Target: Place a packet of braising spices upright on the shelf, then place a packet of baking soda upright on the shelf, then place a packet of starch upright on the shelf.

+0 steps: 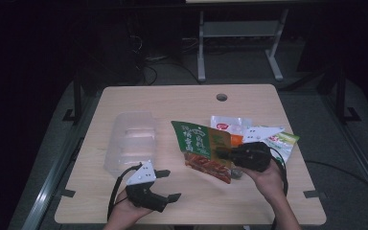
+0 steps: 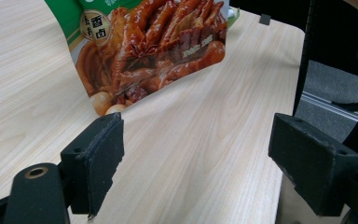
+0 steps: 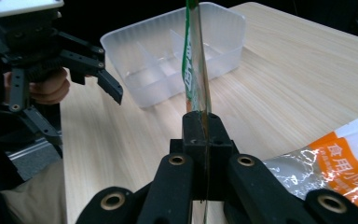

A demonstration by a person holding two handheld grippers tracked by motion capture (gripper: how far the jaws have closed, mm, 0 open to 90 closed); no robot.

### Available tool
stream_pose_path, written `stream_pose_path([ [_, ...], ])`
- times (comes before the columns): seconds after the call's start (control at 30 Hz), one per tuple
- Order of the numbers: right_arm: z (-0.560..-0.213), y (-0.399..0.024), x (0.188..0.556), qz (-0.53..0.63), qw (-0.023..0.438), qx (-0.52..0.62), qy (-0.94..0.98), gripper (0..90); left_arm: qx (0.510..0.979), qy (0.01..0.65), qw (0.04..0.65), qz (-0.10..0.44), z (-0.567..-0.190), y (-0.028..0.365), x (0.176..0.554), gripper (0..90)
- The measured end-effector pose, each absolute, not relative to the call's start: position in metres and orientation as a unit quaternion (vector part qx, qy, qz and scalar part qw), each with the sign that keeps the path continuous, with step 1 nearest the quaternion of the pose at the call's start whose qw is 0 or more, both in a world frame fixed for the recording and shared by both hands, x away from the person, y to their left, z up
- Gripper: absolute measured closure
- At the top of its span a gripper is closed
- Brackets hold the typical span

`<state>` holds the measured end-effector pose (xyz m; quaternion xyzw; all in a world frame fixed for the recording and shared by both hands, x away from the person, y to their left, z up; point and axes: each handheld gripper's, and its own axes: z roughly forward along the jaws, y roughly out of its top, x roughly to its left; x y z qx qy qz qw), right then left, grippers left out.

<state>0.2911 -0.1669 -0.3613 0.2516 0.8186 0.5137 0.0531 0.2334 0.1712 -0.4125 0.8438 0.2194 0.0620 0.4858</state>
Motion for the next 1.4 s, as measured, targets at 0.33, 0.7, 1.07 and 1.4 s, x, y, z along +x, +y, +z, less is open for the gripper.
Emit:
stream_pose_path([
  [0.33,-0.359,-0.166,0.290,0.518,0.052,0.247,0.817,89.4,0.851,0.212,0.476,0.060,-0.415,0.167,0.232,18.0],
  [0.7,-0.356,-0.161,0.294,0.511,0.055,0.242,0.823,89.5,0.849,0.210,0.480,0.065,-0.414,0.167,0.231,18.1],
  [1.07,-0.338,-0.149,0.305,0.530,0.052,0.235,0.813,89.5,0.850,0.208,0.479,0.061,-0.413,0.166,0.228,18.1],
  [1.4,-0.315,-0.135,0.318,0.535,0.049,0.231,0.811,89.5,0.851,0.213,0.476,0.062,-0.415,0.174,0.214,18.1],
])
